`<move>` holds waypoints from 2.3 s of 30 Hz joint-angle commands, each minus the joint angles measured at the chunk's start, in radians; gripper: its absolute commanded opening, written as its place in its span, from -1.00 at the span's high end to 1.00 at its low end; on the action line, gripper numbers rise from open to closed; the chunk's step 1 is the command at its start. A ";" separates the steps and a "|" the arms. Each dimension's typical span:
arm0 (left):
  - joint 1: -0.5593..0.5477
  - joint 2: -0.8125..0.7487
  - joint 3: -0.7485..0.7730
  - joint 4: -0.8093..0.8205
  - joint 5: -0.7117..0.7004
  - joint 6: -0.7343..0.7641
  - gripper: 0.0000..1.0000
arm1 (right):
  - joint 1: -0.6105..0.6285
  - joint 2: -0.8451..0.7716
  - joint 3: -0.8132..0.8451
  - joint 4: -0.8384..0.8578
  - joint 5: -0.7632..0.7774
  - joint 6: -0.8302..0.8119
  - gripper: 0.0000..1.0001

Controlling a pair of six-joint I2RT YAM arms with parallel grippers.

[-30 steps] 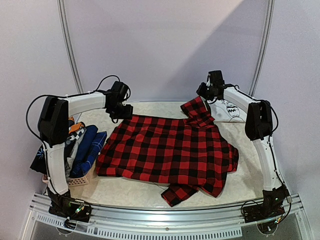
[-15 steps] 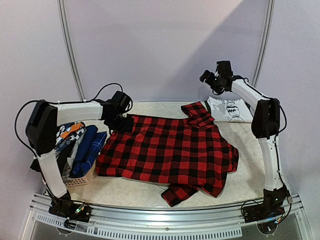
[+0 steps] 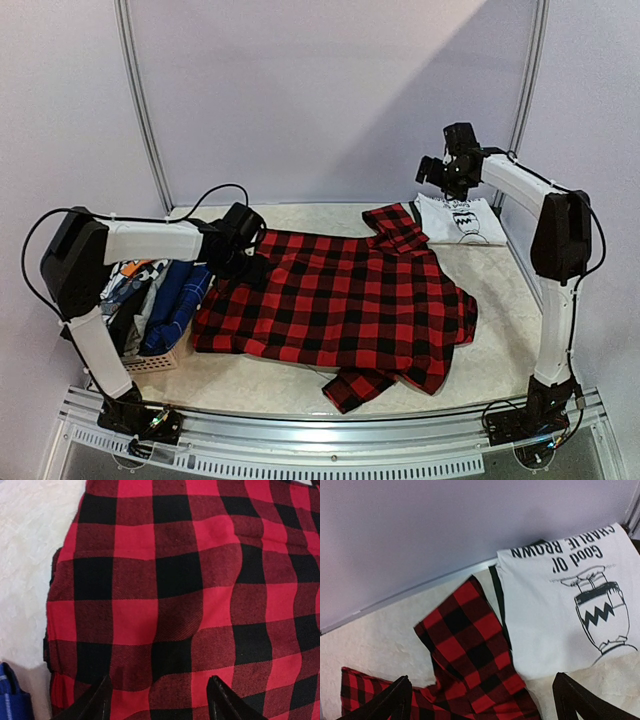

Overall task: Fold and stack the mixed laundry pile
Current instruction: Flatten out the crumpled shirt at the center of the board.

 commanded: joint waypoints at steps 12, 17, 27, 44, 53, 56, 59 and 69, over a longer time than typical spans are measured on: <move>-0.043 -0.009 -0.083 0.137 0.041 0.011 -0.26 | 0.113 -0.375 -0.541 0.004 0.025 -0.053 -0.98; -0.043 0.003 -0.112 0.186 0.060 0.009 -0.23 | 0.184 -0.408 -0.638 0.019 0.000 -0.043 -0.98; -0.057 -0.002 -0.181 0.297 0.126 0.029 -0.17 | 0.216 -0.388 -0.682 0.127 -0.067 -0.047 -0.89; -0.074 -0.027 -0.234 0.338 0.124 0.029 -0.08 | 0.102 -0.094 -0.484 0.206 -0.134 0.055 -0.61; -0.080 -0.021 -0.238 0.350 0.121 0.026 -0.06 | 0.047 0.026 -0.384 0.203 -0.142 0.063 -0.49; -0.080 -0.015 -0.236 0.353 0.119 0.027 -0.05 | 0.033 0.062 -0.355 0.200 -0.137 0.062 -0.46; -0.080 -0.017 -0.236 0.351 0.115 0.029 -0.04 | 0.020 0.091 -0.339 0.206 -0.144 0.064 -0.42; -0.080 -0.014 -0.235 0.352 0.106 0.040 -0.02 | 0.004 0.153 -0.282 0.201 -0.147 0.058 -0.30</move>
